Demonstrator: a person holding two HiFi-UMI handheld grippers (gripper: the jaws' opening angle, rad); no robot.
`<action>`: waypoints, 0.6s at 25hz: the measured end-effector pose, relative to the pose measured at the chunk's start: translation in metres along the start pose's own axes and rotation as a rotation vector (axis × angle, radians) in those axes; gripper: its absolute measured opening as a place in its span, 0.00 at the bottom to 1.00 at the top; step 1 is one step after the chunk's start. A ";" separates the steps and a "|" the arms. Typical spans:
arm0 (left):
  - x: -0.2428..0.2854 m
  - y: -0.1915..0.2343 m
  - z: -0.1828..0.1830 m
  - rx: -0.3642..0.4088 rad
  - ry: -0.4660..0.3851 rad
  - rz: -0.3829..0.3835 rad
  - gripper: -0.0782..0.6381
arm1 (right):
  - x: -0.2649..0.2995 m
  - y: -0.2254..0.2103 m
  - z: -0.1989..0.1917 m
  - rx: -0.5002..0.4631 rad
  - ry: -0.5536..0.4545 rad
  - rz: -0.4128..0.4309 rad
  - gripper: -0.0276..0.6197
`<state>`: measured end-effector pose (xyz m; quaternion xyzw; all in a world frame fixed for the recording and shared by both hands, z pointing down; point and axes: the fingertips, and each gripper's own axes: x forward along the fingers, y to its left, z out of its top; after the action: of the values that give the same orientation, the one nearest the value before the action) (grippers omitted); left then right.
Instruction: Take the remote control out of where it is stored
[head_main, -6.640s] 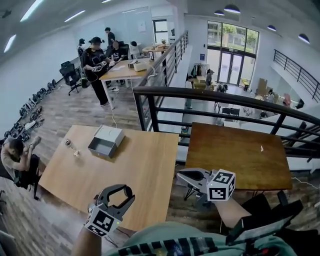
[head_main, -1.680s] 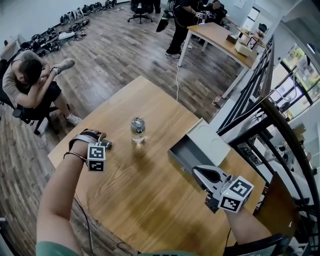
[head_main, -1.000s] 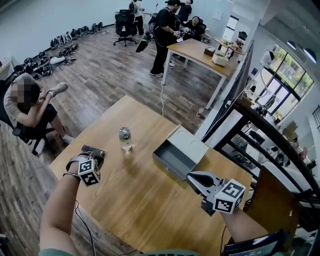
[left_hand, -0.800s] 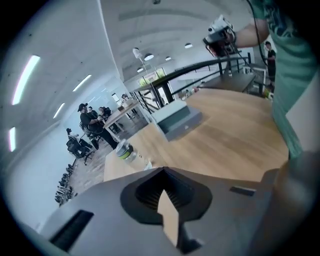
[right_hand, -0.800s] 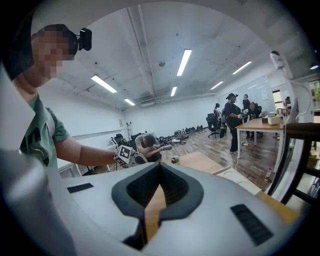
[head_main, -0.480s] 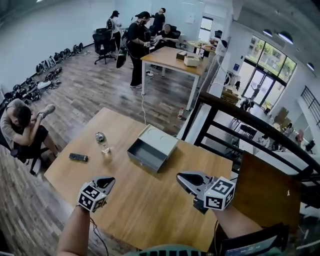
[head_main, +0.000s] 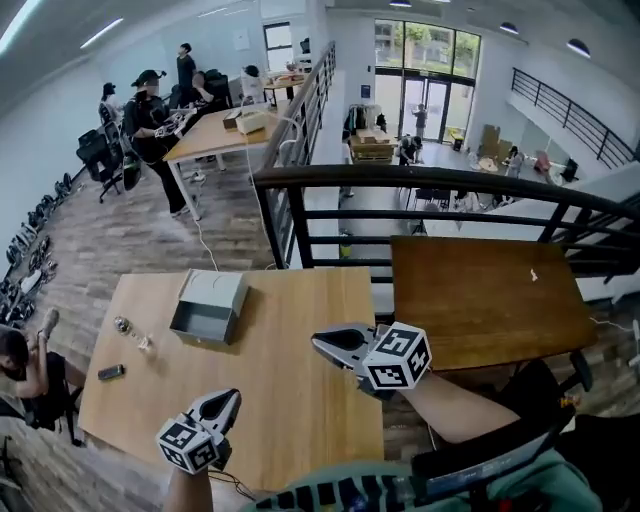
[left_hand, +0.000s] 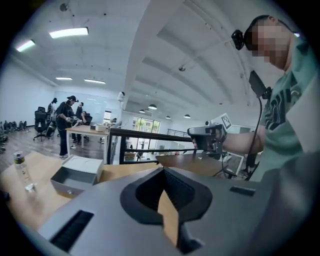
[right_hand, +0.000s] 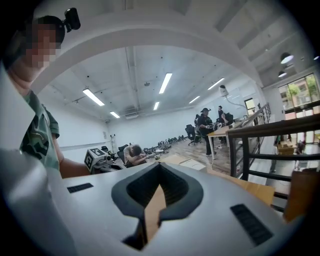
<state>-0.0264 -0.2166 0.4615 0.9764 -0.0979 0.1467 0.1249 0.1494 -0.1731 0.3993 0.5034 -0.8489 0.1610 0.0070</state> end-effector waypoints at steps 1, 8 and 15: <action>0.015 -0.021 0.004 0.014 0.010 -0.031 0.11 | -0.022 -0.008 -0.005 0.014 -0.017 -0.025 0.04; 0.058 -0.166 0.028 0.076 0.022 -0.173 0.11 | -0.145 -0.015 -0.031 0.092 -0.064 -0.103 0.04; 0.060 -0.260 0.036 0.046 -0.016 -0.206 0.11 | -0.237 0.005 -0.055 0.109 -0.074 -0.107 0.04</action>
<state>0.0983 0.0118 0.3911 0.9850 0.0056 0.1275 0.1159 0.2532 0.0463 0.4093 0.5534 -0.8103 0.1879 -0.0431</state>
